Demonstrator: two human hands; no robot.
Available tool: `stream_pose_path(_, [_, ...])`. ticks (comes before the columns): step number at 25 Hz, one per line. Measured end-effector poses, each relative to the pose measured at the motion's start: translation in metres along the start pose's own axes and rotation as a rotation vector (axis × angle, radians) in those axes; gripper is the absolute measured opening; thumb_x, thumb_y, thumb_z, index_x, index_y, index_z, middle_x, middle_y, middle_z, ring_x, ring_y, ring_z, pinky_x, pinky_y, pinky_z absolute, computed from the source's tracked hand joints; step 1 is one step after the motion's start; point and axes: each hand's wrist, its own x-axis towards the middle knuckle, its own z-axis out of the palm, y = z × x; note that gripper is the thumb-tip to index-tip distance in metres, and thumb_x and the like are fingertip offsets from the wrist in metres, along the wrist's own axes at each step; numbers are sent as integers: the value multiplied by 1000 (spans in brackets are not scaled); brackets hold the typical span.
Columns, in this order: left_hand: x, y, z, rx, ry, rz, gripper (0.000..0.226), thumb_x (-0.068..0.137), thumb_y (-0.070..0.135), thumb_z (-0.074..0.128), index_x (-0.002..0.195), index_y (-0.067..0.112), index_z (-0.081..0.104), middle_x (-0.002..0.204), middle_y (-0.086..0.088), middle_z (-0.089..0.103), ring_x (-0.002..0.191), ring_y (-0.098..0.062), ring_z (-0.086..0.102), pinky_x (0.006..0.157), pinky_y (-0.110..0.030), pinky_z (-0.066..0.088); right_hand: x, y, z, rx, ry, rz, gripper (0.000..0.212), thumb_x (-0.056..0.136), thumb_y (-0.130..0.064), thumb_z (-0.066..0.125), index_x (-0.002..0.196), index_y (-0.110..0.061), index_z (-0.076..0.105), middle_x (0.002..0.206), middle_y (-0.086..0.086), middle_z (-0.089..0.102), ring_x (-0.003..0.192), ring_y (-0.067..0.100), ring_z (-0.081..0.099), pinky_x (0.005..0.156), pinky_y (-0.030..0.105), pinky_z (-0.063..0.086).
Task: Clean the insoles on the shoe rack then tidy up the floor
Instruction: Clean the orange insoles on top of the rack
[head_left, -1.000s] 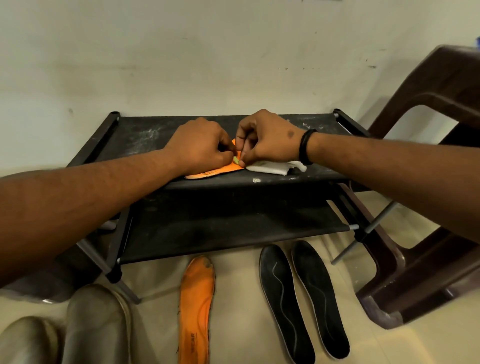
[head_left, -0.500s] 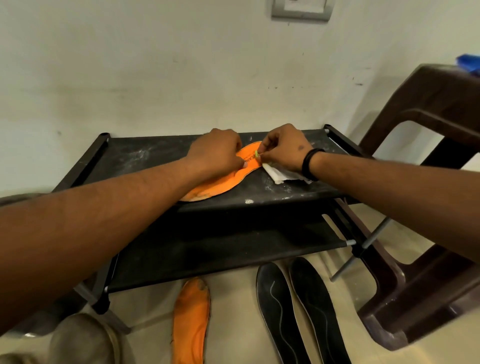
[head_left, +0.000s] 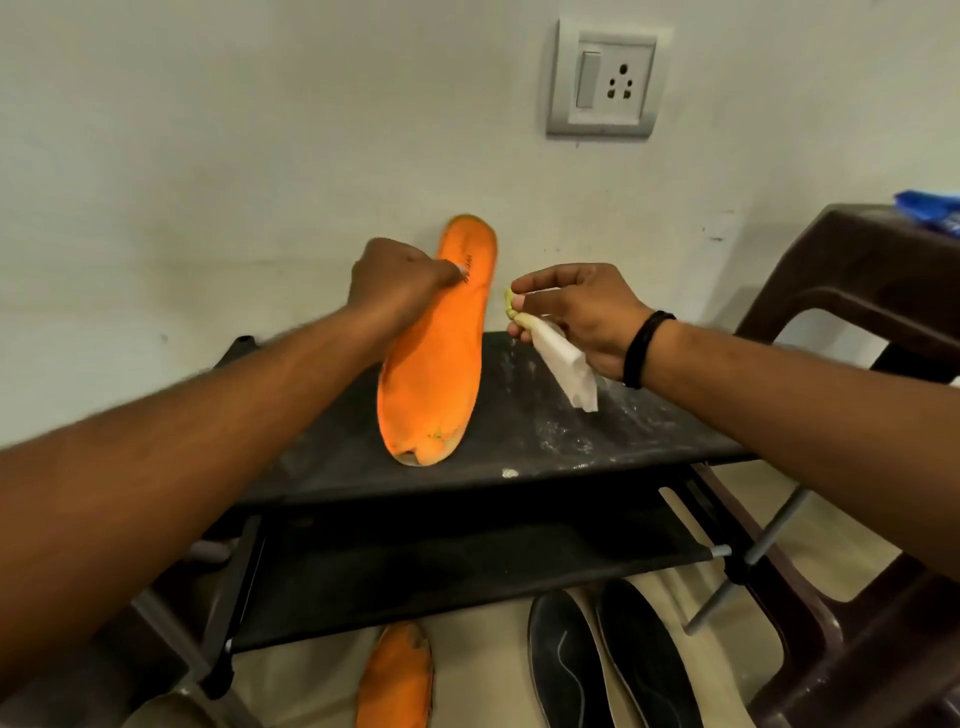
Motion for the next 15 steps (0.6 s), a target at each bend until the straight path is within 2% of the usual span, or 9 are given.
stream_pose_path(3, [-3, 4, -17, -180, 62, -53, 21, 85, 24, 72, 77, 5, 70, 75, -15, 68, 53, -20, 66, 50, -33, 50, -10, -14, 16, 64, -30, 6, 23, 80, 5, 73, 101, 9, 68, 92, 25, 71, 72, 30, 72, 67, 34, 62])
stream_pose_path(5, [-11, 3, -19, -316, 71, -97, 12, 87, 15, 65, 77, 7, 66, 70, -12, 69, 47, -18, 65, 44, -24, 45, -13, -15, 25, -17, -21, -14, 23, 78, 4, 76, 99, 7, 70, 91, 25, 72, 71, 30, 72, 67, 36, 62])
stream_pose_path(8, [-35, -6, -12, -536, 49, -202, 6, 89, 5, 61, 84, 4, 64, 69, -14, 73, 58, -23, 73, 49, -26, 55, -12, -3, 31, -347, -61, -60, 33, 72, 0, 80, 103, -4, 71, 90, 18, 73, 78, 31, 73, 76, 41, 61])
stream_pose_path(11, [-73, -29, -3, -558, -135, -360, 6, 90, 5, 65, 93, 0, 65, 76, -19, 74, 65, -27, 74, 64, -36, 62, -15, 15, 30, -853, -139, -151, 58, 68, -11, 83, 123, -17, 66, 105, 6, 71, 95, 19, 68, 86, 27, 54])
stream_pose_path(13, [-80, -46, -6, -493, -158, -372, 12, 89, 14, 70, 92, 3, 67, 84, -19, 74, 70, -32, 73, 76, -46, 63, -20, 22, 27, -1084, -214, -185, 57, 74, -13, 80, 128, -18, 64, 116, 3, 69, 106, 16, 64, 88, 19, 45])
stream_pose_path(15, [-72, -58, -20, -409, -63, -314, 27, 82, 31, 76, 94, 9, 69, 94, -17, 74, 80, -32, 74, 82, -51, 61, -23, 27, 25, -1241, -354, -165, 47, 83, -17, 74, 128, -17, 64, 121, 2, 67, 104, 11, 60, 87, 15, 38])
